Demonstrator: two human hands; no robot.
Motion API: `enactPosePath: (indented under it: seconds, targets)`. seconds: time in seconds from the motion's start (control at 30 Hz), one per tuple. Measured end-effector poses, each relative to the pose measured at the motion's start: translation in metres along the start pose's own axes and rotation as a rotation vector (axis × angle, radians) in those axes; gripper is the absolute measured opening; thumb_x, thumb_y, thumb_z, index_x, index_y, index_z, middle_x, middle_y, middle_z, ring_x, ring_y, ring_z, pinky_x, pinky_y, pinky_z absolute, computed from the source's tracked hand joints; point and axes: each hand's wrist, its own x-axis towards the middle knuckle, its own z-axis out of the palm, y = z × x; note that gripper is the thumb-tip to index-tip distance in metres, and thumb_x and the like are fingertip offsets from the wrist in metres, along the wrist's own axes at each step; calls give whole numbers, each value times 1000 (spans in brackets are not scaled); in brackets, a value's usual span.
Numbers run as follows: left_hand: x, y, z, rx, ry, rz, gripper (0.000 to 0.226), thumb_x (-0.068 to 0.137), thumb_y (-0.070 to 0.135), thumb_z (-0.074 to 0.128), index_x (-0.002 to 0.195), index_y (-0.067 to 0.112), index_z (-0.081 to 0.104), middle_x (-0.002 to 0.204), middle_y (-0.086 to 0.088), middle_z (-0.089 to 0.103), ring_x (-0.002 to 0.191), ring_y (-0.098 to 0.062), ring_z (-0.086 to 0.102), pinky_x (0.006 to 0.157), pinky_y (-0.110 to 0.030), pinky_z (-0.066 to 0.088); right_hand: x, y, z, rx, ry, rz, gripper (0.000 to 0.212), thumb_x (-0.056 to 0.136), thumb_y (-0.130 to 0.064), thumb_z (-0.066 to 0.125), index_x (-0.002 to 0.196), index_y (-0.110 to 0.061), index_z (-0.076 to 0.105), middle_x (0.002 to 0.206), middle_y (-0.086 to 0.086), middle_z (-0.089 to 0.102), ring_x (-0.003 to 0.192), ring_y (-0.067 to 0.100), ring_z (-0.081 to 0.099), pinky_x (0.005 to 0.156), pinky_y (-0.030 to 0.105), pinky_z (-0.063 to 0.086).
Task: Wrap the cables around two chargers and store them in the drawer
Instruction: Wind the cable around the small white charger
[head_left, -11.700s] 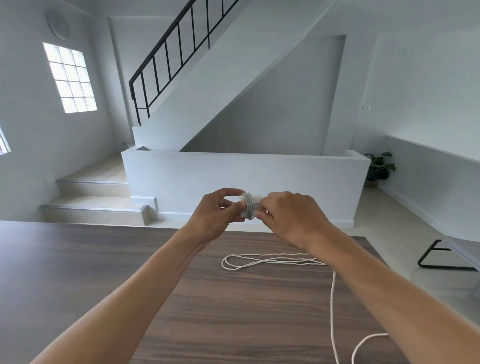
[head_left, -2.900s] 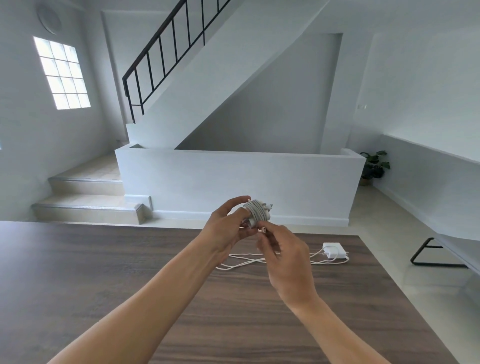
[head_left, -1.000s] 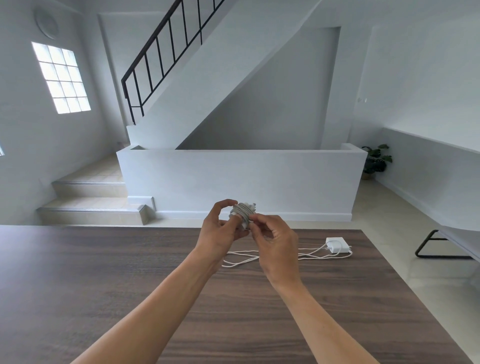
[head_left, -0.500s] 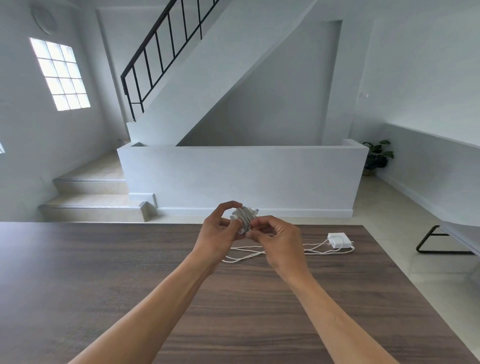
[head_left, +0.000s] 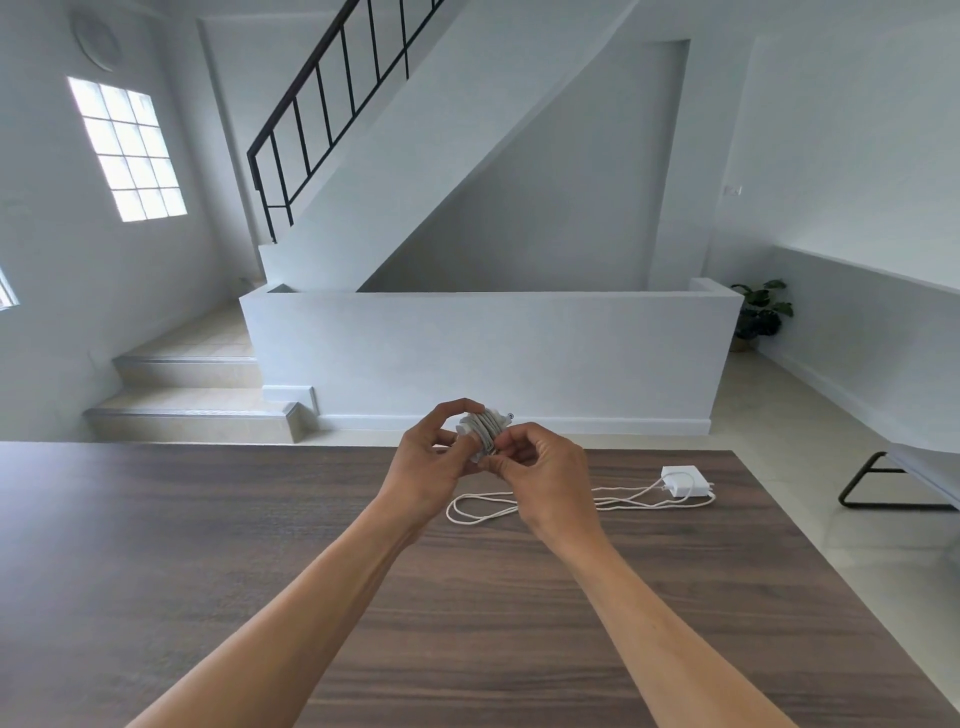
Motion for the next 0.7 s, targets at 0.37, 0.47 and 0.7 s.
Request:
enactPosePath:
  seconds: [0.37, 0.47, 0.7]
  targets:
    - [-2, -11, -6, 3, -47, -4, 28, 94, 8, 59, 108, 29, 69, 89, -19, 64, 81, -27, 75, 90, -40, 58, -7, 7, 5, -74, -31, 6, 19, 75, -9, 78, 77, -13, 60, 71, 0, 63, 61, 7, 54, 60, 21, 45]
    - [-3, -10, -5, 12, -27, 5, 26, 93, 10, 61, 108, 30, 69, 95, -24, 65, 81, -26, 75, 88, -38, 58, -7, 7, 6, -86, 19, -13, 18, 74, -7, 78, 76, -13, 61, 72, 2, 65, 65, 12, 58, 61, 22, 47]
    - [-4, -9, -3, 43, -13, 31, 27, 90, 11, 63, 107, 31, 70, 96, -19, 65, 75, -13, 73, 92, -48, 56, -11, 9, 13, 3, 142, 15, 17, 67, -2, 82, 71, -10, 68, 68, -3, 70, 64, 13, 62, 62, 26, 51]
